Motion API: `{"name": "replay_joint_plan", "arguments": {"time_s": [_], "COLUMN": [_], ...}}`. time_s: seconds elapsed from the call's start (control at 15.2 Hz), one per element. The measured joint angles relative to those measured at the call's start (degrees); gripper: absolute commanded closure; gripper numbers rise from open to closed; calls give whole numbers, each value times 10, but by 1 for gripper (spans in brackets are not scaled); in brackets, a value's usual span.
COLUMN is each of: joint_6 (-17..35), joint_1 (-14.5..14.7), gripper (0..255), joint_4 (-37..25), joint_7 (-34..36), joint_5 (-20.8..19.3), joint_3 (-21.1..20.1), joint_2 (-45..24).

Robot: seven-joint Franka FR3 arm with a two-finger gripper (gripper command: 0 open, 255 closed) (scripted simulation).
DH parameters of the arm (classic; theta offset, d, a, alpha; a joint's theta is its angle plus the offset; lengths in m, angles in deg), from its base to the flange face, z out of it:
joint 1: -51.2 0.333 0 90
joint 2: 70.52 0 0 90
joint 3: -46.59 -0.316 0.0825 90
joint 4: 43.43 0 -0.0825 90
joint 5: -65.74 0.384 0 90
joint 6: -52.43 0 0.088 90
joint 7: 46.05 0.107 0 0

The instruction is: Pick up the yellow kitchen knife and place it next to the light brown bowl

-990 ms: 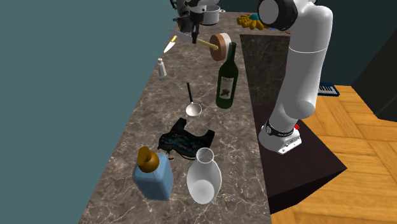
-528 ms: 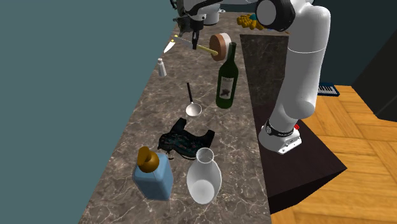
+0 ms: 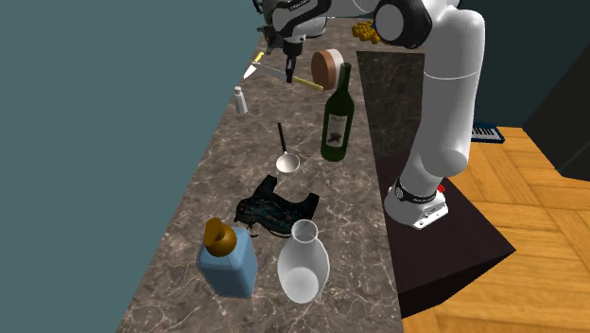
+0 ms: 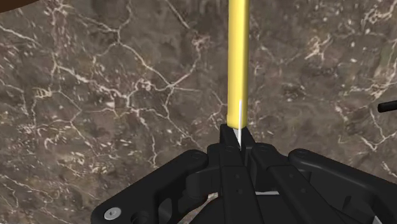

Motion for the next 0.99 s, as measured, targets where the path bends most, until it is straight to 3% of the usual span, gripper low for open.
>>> {"name": "replay_joint_plan", "arguments": {"time_s": [0.99], "joint_6": [77], "joint_1": [-12], "gripper": [255], "joint_4": [40], "joint_7": [-31], "joint_5": [42], "joint_3": [-18], "joint_2": [-46]}}
